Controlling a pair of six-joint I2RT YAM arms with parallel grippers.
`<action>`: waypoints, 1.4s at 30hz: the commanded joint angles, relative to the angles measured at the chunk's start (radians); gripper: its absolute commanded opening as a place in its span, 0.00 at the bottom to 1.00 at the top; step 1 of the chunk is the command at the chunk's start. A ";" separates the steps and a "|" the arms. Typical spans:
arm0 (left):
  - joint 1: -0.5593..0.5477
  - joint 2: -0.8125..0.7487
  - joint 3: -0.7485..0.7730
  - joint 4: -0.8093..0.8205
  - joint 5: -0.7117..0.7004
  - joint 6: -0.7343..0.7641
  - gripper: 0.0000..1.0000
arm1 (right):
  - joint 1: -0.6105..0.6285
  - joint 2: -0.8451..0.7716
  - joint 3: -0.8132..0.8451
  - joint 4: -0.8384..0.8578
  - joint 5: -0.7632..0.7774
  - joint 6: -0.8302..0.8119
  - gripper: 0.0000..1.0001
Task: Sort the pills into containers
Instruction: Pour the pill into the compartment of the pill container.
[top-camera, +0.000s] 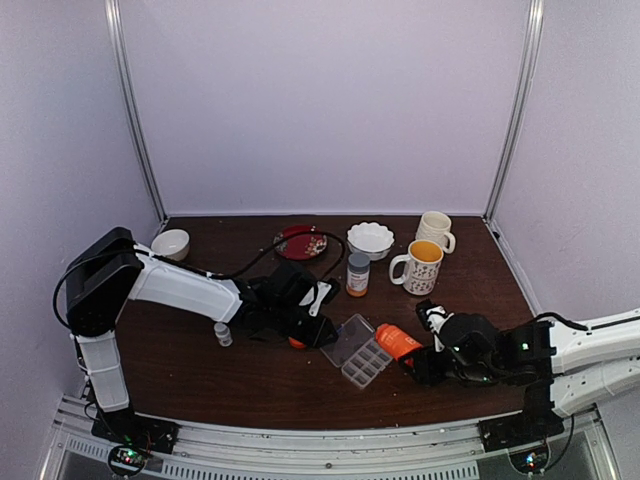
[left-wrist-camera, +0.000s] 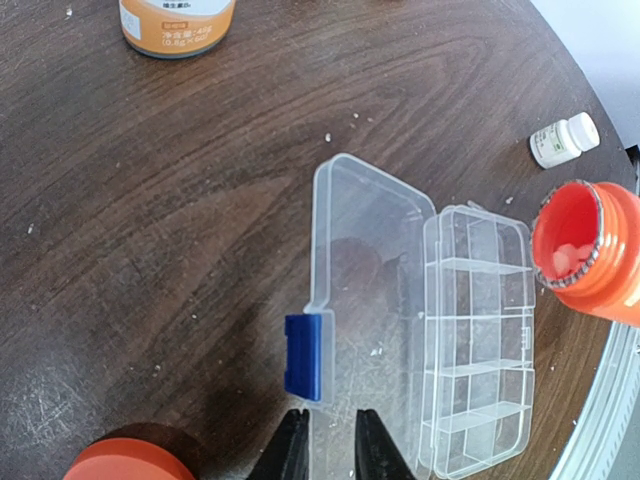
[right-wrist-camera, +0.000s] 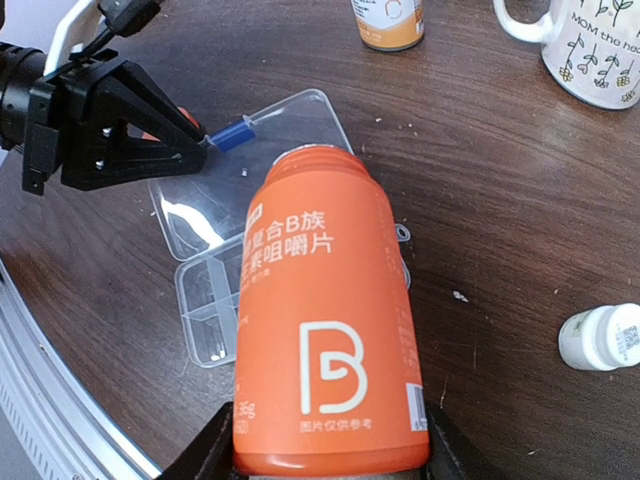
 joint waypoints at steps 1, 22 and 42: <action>0.006 -0.030 -0.009 0.039 -0.009 -0.002 0.19 | -0.010 0.026 0.034 -0.062 0.028 -0.018 0.00; 0.007 -0.029 -0.007 0.039 -0.009 -0.003 0.19 | -0.033 0.051 0.054 -0.079 -0.019 -0.027 0.00; 0.006 -0.026 -0.004 0.036 -0.006 -0.004 0.19 | -0.038 0.068 0.089 -0.126 -0.022 -0.032 0.00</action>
